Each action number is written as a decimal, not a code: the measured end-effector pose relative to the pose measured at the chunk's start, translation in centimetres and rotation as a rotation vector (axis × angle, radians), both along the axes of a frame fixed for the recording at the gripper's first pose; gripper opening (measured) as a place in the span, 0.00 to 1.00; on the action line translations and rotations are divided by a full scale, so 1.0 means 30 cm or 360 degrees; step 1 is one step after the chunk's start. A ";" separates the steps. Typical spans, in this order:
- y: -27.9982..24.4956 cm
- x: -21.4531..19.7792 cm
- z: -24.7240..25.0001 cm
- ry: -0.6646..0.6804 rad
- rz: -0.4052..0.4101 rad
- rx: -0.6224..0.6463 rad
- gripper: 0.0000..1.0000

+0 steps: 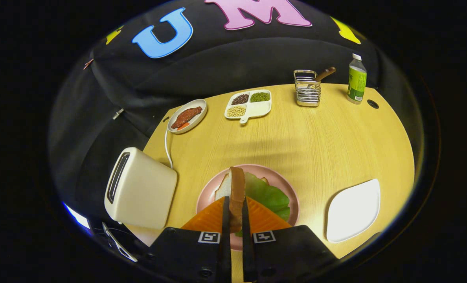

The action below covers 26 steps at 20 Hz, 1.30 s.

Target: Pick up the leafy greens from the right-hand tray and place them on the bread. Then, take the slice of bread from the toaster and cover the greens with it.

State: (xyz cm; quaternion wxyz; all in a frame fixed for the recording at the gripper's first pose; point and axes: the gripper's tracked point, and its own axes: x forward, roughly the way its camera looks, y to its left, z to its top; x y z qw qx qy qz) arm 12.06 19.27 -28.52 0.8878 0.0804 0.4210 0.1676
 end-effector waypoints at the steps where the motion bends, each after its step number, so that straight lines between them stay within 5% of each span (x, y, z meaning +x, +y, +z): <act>1: -0.016 0.003 -0.009 -0.0017 0.0004 -0.0037 0.16; 7: -0.082 0.006 -0.035 -0.0059 -0.0021 -0.0143 0.42; 10: -0.110 0.003 0.003 -0.0131 -0.0053 -0.0166 0.87; 12: -0.125 -0.001 0.049 -0.0216 -0.0070 -0.0193 0.99; 17: -0.165 -0.004 0.249 -0.0483 -0.0143 -0.0200 0.99; 26: -0.226 -0.036 0.851 -0.1117 -0.0224 -0.0234 0.98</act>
